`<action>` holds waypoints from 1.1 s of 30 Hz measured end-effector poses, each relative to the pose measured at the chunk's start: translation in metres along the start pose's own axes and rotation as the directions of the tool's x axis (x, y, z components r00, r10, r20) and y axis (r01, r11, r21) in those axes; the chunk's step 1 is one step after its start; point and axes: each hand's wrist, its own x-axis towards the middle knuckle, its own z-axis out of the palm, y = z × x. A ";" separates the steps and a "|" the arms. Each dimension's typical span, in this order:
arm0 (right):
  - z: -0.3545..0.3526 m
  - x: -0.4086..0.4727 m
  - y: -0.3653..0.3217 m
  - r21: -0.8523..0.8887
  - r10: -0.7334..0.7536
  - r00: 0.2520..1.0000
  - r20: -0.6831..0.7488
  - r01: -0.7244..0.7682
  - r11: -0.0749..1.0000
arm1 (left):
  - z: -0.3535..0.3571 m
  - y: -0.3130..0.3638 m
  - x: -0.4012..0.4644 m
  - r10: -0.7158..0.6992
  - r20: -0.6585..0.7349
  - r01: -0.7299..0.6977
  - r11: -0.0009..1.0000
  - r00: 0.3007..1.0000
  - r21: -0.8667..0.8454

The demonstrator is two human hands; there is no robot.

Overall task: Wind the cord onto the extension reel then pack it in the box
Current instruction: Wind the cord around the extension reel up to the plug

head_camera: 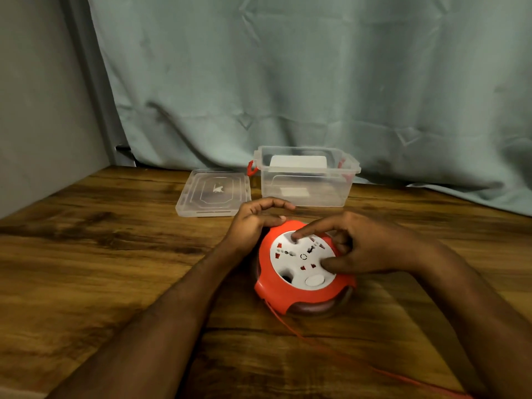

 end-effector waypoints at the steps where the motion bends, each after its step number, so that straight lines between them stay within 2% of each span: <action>1: -0.001 -0.001 -0.001 0.022 -0.002 1.000 0.013 0.002 1.000 | -0.001 -0.001 0.001 -0.007 0.006 0.007 1.000 1.000 -0.004; 4: -0.003 -0.002 -0.007 0.002 0.022 0.999 0.030 -0.022 1.000 | -0.001 -0.001 0.001 -0.013 0.019 0.014 1.000 1.000 -0.011; 7: -0.001 -0.001 -0.010 -0.004 0.081 0.996 -0.024 -0.081 0.997 | -0.001 0.000 0.002 -0.008 0.011 0.007 1.000 1.000 0.010; 10: 0.003 0.002 -0.012 -0.106 0.135 0.988 -0.070 -0.142 0.984 | -0.002 -0.001 0.002 -0.013 -0.020 0.013 1.000 1.000 0.003; 15: 0.014 0.009 -0.017 -0.256 0.058 0.980 -0.193 -0.107 0.961 | -0.002 -0.001 0.002 -0.008 -0.079 0.006 1.000 0.997 -0.022; 21: 0.024 0.015 -0.014 -0.216 0.081 0.968 -0.238 -0.134 0.967 | -0.001 -0.003 0.003 -0.012 -0.087 0.012 1.000 0.996 -0.001; 28: 0.030 0.017 -0.019 -0.227 0.017 0.961 -0.277 -0.083 0.970 | -0.001 -0.006 0.005 -0.020 -0.105 0.019 1.000 0.994 -0.005; 31: 0.020 0.014 -0.016 -0.140 0.042 0.971 -0.235 -0.076 0.987 | -0.002 -0.007 0.007 -0.024 -0.109 0.023 1.000 0.994 -0.009; 33: 0.009 0.010 -0.013 -0.077 0.087 0.985 -0.150 -0.100 0.992 | -0.002 -0.007 0.007 -0.017 -0.109 0.015 1.000 0.994 -0.011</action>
